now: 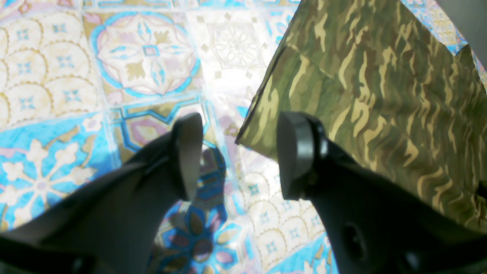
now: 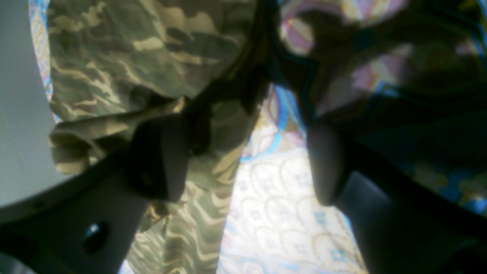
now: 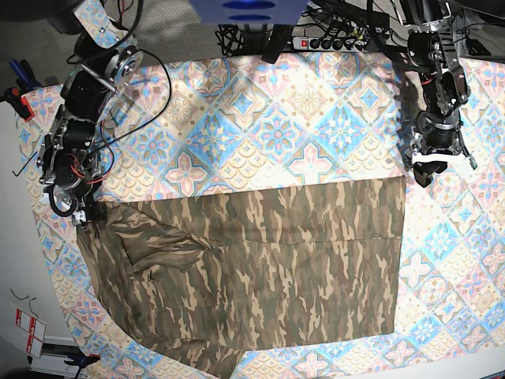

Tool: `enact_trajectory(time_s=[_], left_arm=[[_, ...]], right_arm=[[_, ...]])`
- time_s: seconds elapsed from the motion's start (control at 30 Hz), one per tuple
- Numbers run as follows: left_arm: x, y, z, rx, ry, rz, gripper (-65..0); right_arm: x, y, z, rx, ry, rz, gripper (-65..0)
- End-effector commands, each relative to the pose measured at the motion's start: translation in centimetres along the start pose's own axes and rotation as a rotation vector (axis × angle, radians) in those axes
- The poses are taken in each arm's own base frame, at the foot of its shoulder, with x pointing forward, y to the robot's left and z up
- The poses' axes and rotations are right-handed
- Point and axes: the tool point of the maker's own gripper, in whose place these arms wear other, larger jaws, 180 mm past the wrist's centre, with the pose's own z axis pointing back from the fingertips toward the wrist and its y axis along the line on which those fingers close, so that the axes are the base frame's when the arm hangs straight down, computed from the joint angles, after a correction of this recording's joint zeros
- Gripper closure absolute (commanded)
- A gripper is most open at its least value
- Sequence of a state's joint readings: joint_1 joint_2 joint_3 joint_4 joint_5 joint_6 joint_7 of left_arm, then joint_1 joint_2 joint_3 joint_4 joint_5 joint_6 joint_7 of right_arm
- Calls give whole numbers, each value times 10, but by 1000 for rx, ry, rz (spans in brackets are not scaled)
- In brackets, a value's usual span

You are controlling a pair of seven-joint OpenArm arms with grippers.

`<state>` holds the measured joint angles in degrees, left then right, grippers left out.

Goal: Fold the T-shirt properly

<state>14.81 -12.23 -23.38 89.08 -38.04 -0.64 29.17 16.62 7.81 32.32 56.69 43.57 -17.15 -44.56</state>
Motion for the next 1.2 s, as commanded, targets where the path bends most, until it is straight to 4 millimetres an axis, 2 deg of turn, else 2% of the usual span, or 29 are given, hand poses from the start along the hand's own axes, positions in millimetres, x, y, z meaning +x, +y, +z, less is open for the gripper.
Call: enact_trajectory(time_s=[0.0, 0.33, 0.47, 0.5, 0.57, 0.67, 0.77, 0.97, 1.07, 1.17], left_arm=[[15, -4, 0, -18, -43, -11, -312], [15, -4, 0, -18, -43, -11, -312], [15, -4, 0, -18, -43, -11, -312], [15, -4, 0, -18, -42, -11, -312], [14, -5, 0, -18, -41, -10, -312], [14, -5, 0, -18, -41, -9, -312], [5, -6, 2, -18, -29, 13, -312], [-15, -15, 3, -23, -7, 79, -313], [-29, -23, 3, -28, 6, 126, -316], [-38, -31, 3, -30, 6, 168, -318]], right_arm=[[15, 11, 4, 20, -33, 7, -473], [19, 54, 2, 114, -35, 31, -472], [3, 40, -12, 72, 24, 3, -469], [0, 42, -14, 74, 34, 1, -461], [-5, 47, -17, 93, 52, 12, -424], [-11, 45, -21, 93, 73, 14, -361], [-15, 41, -23, 85, 83, 9, -294], [-14, 37, -23, 77, 83, 7, -76], [-17, 34, -23, 72, 95, 7, -69], [-18, 23, -22, 55, 95, 9, -55]])
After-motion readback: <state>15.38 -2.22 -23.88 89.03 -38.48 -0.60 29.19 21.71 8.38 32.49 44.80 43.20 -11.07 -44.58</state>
